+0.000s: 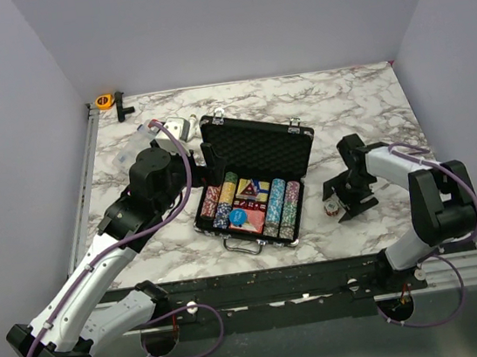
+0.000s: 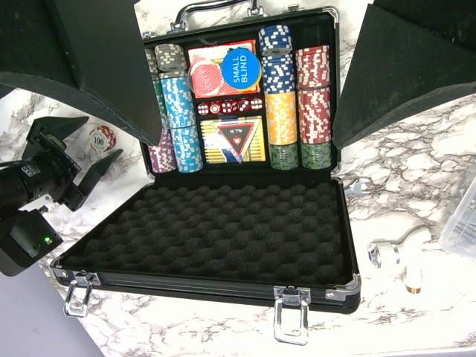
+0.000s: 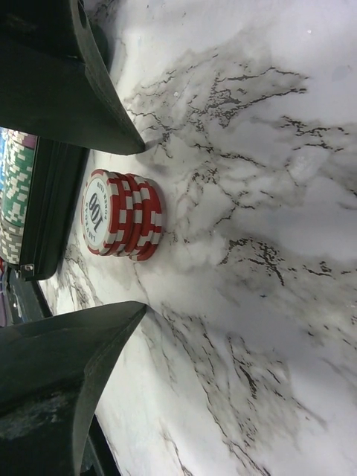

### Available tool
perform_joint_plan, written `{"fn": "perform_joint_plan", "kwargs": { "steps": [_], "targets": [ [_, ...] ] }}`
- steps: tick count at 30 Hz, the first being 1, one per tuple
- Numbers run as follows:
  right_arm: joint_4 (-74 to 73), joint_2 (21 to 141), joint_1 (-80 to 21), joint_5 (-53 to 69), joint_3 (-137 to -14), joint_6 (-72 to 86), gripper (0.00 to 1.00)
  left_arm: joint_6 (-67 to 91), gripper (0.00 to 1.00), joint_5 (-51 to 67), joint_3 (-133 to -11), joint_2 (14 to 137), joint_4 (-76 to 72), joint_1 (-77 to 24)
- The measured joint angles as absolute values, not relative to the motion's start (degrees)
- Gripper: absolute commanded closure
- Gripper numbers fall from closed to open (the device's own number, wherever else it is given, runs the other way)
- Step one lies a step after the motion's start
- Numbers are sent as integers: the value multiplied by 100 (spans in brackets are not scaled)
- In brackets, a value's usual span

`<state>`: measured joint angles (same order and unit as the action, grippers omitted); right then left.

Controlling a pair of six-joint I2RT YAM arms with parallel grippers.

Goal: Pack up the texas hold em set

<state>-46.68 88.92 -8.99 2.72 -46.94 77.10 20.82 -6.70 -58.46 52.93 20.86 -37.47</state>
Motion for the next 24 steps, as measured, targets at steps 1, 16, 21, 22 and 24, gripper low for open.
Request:
{"fn": "perform_joint_plan", "kwargs": {
  "steps": [1,16,21,22,24],
  "targets": [
    [-4678,8908,-899,272,-4705,7710,19,2082,2,-672,-5846,5293,2088,-3752],
    [-4753,9284,-897,397,-5033,7568,26,2082,2,-676,-5846,5293,2088,-3763],
    [-4740,9277,-899,408,-5024,7564,32,2082,2,-679,-5846,5293,2088,-3763],
    [-4735,9266,-899,410,-5006,7561,32,2082,2,-679,-5846,5295,2088,-3765],
    [-4709,9225,-897,412,-4958,7566,33,2082,2,-681,-5846,5297,2088,-3785]
  ]
}}
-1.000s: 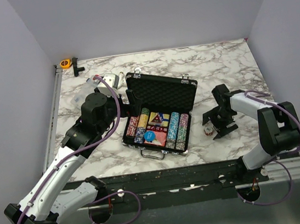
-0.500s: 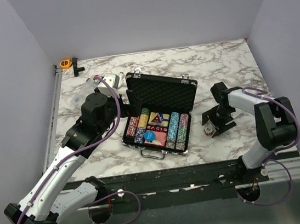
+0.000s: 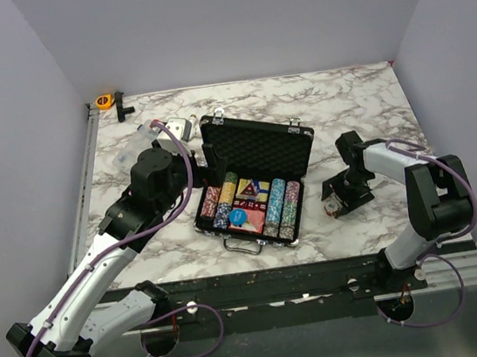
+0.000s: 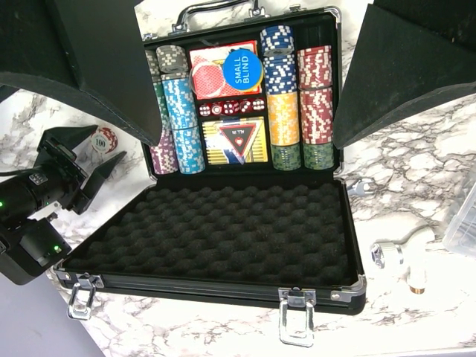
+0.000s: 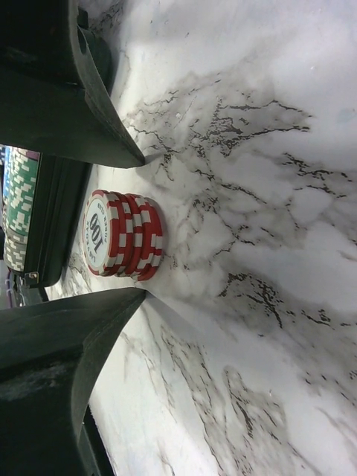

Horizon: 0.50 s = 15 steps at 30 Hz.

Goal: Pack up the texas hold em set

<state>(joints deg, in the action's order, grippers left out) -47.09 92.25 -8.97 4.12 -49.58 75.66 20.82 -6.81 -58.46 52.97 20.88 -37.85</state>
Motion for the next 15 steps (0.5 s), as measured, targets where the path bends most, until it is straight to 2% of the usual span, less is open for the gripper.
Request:
{"fn": "perform_joint_plan", "kwargs": {
  "steps": [10,12,15],
  "targets": [
    [-4709,9098,-864,414,-4797,7550,53,2080,2,-692,-5846,5345,2088,-3865],
    [-4694,9045,-862,412,-4735,7542,61,2078,2,-694,-5846,5345,2086,-3865],
    [-4635,8993,-854,423,-4639,7529,83,2078,2,-698,-5846,5345,2088,-3865]
  ]
}}
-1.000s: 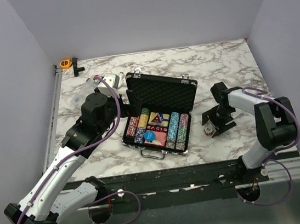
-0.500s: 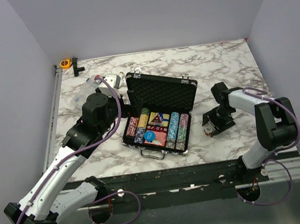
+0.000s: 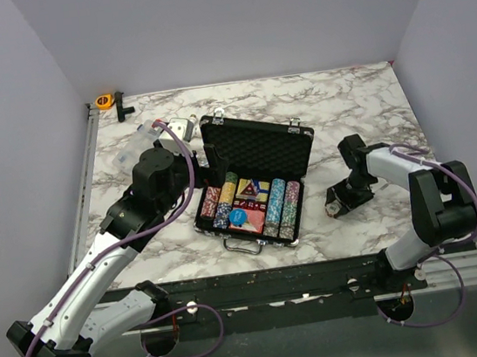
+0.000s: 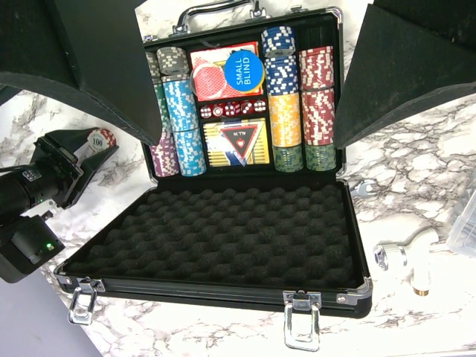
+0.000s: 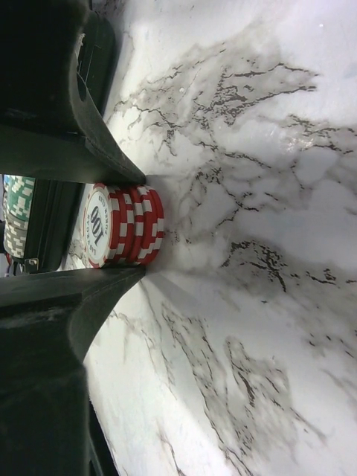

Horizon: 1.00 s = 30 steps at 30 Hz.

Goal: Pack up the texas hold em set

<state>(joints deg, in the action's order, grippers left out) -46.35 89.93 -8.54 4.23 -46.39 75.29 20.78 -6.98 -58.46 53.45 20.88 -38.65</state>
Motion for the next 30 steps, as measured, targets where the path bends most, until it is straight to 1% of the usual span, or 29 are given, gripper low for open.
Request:
{"fn": "perform_joint_plan", "kwargs": {
  "steps": [3,4,10,20,30],
  "targets": [
    [-4615,8989,-854,429,-4604,7491,97,2078,2,-701,-5846,5345,2088,-3865],
    [-4617,8989,-854,429,-4604,7483,99,2078,2,-703,-5846,5345,2088,-3865],
    [-4578,8864,-854,429,-4595,7450,99,2078,2,-703,-5846,5345,2086,-3865],
    [-4311,8160,-904,123,-4182,7653,99,2078,2,-701,-5846,5398,2086,-3865],
    [-4517,8117,-904,-12,-4716,7699,99,2084,2,-687,-5846,5664,2086,-3865]
  ]
}}
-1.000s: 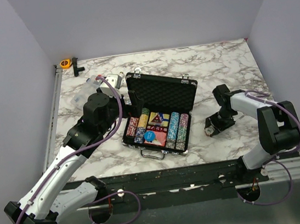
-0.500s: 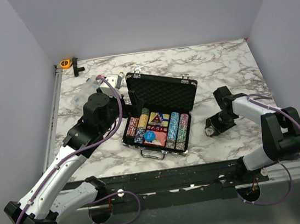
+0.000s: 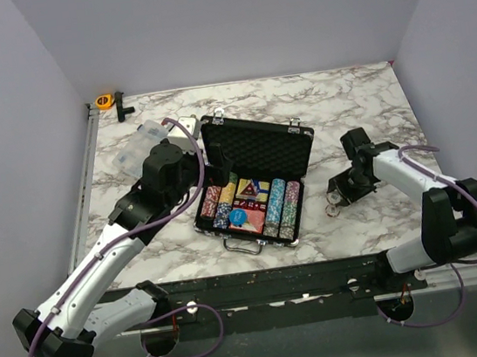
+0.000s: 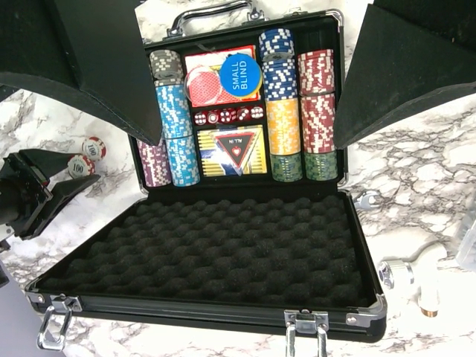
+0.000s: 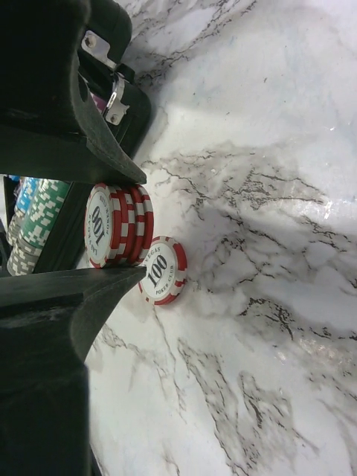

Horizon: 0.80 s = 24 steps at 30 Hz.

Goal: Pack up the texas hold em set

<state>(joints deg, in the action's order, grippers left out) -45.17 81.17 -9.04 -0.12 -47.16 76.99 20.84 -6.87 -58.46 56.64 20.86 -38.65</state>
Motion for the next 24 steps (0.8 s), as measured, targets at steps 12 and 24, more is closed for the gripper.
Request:
{"fn": "perform_joint_plan", "kwargs": {
  "steps": [12,24],
  "targets": [
    [-4790,8283,-904,281,-4993,7439,99,2541,8,624,-5697,6333,1579,-3868],
    [-5057,8654,-904,834,-5544,6956,99,3850,12,1881,-4803,7422,-384,-4560]
  ]
}}
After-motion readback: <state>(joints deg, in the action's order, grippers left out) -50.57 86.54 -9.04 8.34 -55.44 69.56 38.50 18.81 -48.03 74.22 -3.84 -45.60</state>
